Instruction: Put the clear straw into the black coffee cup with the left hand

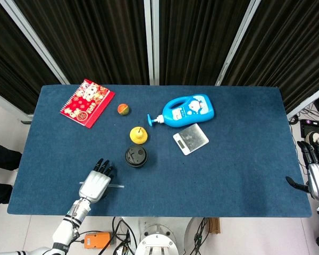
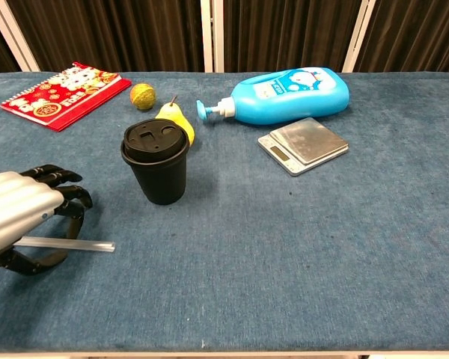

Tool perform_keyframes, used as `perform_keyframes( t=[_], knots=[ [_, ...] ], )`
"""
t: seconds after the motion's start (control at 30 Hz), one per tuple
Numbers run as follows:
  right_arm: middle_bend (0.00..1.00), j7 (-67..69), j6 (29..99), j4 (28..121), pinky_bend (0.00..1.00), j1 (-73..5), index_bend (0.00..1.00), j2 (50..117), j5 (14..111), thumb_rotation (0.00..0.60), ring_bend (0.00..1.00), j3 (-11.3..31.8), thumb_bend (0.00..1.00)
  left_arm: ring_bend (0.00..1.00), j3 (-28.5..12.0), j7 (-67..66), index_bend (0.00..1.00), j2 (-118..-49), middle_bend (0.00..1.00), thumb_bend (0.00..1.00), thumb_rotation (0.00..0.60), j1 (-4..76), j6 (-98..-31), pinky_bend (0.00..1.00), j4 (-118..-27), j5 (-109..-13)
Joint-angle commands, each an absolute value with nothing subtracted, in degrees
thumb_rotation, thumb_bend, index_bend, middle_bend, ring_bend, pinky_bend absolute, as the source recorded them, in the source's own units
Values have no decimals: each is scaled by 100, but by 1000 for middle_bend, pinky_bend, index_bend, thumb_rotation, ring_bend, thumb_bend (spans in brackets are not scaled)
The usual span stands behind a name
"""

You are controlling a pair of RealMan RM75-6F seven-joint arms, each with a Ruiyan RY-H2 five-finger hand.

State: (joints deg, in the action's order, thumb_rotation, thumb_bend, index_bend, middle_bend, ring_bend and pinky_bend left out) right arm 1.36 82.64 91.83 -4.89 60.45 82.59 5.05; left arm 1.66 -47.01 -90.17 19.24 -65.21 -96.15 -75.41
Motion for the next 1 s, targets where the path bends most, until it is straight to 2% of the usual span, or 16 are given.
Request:
perform_keyframes(
  t=[0.03, 0.2, 0.33, 0.43, 0.67, 0.8, 1.0],
  knots=[
    [135, 147, 8259, 9181, 83, -486, 0, 6042, 8256, 600, 0, 502, 295, 19, 175, -4615, 537, -9003, 206, 362, 600, 1924, -6554, 51, -9594, -7530],
    [135, 173, 8247, 9181, 83, -488, 0, 6037, 8257, 600, 0, 499, 294, 20, 154, -4296, 551, -8928, 207, 374, 600, 1898, -6685, 51, -9610, -7587],
    [136, 170, 8280, 9197, 83, -478, 0, 6015, 8266, 600, 0, 506, 295, 21, 4, -3480, 551, -8657, 206, 375, 600, 1819, -6891, 50, -9822, -7672],
    [136, 163, 8300, 9221, 82, -470, 0, 5990, 8270, 600, 0, 510, 295, 22, -186, -2489, 551, -8313, 207, 374, 600, 1778, -7001, 50, -10035, -7763],
    [136, 191, 8172, 9267, 82, -492, 0, 5928, 8205, 600, 0, 494, 294, 21, -812, 846, 551, -7648, 207, 373, 600, 1897, -6981, 51, -10299, -8130],
    [136, 243, 7760, 9360, 83, -594, 0, 5745, 8160, 600, 0, 382, 294, 19, -1108, 2252, 551, -7705, 207, 379, 600, 2085, -7056, 50, -10079, -8425],
    [136, -117, 7162, 9433, 82, -822, 1, 5748, 8195, 600, 0, 183, 294, 9, -1462, 3379, 551, -8197, 207, 376, 600, 2375, -7317, 50, -9625, -8577]
  ],
)
